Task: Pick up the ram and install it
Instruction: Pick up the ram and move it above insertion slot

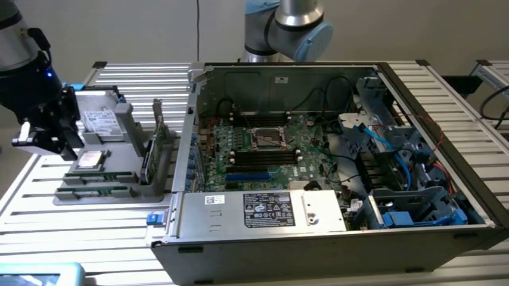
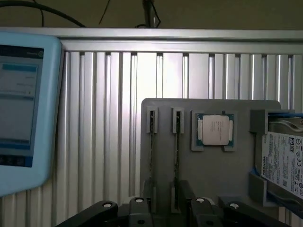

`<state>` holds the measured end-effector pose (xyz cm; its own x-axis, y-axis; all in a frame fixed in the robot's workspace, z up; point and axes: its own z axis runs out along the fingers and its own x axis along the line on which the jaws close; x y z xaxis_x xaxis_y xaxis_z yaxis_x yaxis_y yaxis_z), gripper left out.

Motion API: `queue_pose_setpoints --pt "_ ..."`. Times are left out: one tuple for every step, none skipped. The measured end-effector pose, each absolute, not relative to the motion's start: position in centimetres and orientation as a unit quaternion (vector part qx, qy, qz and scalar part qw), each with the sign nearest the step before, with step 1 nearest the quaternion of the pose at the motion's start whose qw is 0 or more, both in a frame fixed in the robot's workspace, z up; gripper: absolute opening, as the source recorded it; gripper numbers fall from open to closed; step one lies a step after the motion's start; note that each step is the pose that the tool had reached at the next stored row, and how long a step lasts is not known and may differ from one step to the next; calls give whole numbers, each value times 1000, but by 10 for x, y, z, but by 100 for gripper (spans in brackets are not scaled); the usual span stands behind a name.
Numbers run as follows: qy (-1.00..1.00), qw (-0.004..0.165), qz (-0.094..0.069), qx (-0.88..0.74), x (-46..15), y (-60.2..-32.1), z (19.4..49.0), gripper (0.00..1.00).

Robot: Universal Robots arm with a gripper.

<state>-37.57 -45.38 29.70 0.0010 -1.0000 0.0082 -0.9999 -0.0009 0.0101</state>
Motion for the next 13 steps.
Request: queue_pose_setpoints --pt "-706 7 -1 708 -374 -454 295 36" --pt "-705 6 -1 709 -373 -454 294 36" --pt "-704 6 -1 710 -372 -454 292 36" --pt "-704 6 -1 711 -371 -454 290 36" --pt "-703 6 -1 711 -370 -454 289 36" --pt "-702 6 0 712 -369 -454 287 36" --pt "-701 6 0 713 -369 -454 285 36" --pt "-701 6 0 713 -369 -454 283 36" --pt "-700 6 0 714 -369 -454 281 36" --pt "-700 6 0 715 -369 -455 279 36" --pt "-699 6 0 715 -369 -456 278 36" --pt "-698 6 0 716 -369 -457 276 36" --pt "-698 6 0 716 -369 -459 274 36"
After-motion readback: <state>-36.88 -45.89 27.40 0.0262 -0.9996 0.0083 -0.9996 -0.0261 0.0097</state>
